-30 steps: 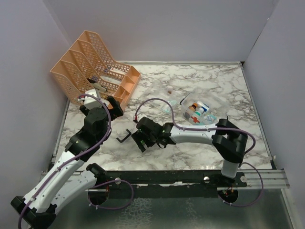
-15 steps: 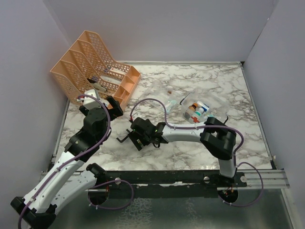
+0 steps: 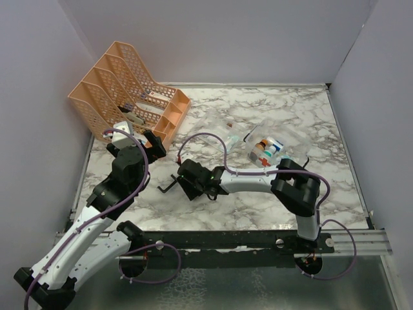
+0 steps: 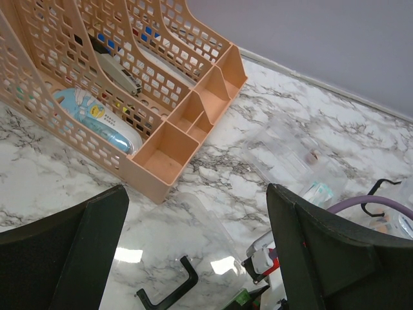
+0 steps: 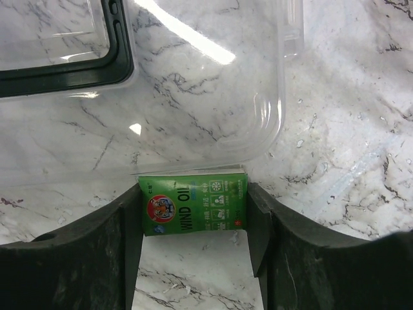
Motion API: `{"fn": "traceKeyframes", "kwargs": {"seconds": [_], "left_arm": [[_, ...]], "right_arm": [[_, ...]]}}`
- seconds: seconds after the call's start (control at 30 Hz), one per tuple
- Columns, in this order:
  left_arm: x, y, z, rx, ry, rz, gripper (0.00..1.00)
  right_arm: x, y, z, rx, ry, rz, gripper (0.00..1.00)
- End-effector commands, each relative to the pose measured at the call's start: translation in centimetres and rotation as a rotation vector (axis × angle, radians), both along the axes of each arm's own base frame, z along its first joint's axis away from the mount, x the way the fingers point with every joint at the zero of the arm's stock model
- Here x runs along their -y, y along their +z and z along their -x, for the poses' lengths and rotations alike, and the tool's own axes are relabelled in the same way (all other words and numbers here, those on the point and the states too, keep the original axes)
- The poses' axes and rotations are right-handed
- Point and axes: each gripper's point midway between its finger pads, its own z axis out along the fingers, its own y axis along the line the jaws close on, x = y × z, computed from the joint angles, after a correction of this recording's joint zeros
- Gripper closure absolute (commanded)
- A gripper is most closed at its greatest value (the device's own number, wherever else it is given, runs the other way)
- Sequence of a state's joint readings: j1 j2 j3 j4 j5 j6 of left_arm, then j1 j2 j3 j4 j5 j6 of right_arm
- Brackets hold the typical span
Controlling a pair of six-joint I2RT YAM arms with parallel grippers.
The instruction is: Organize the medicine kit
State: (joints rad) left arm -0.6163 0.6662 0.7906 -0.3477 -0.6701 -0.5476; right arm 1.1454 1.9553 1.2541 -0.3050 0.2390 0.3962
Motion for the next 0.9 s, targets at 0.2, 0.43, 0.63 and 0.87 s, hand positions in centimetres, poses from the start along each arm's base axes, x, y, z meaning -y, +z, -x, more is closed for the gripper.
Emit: {"fn": "traceKeyframes", "kwargs": {"seconds": [0.2,0.43,0.63,0.87], "left_arm": [[0.1,0.0,-0.2,0.006,-0.002,0.002,0.08],[0.1,0.0,-0.1,0.007,-0.003,0.005,0.08],[-0.8,0.2,0.2,0.021,0.047,0.029,0.09],[-2.6,1.4,1.4,0.1,0.107,0.108,0.1]], "right_arm": [[2.1,3.3,-0.9,0.074,-0.166,-0.048,0.46],[3.6,7.9,-3.1,0.183,-0.32,-0.115,0.46],[5.0,10.2,-7.0,0.24,-0.504,-0.149,0.45],[5.0,12.4,-11.7,0.326,-0.704,-0.198,0.44]]}}
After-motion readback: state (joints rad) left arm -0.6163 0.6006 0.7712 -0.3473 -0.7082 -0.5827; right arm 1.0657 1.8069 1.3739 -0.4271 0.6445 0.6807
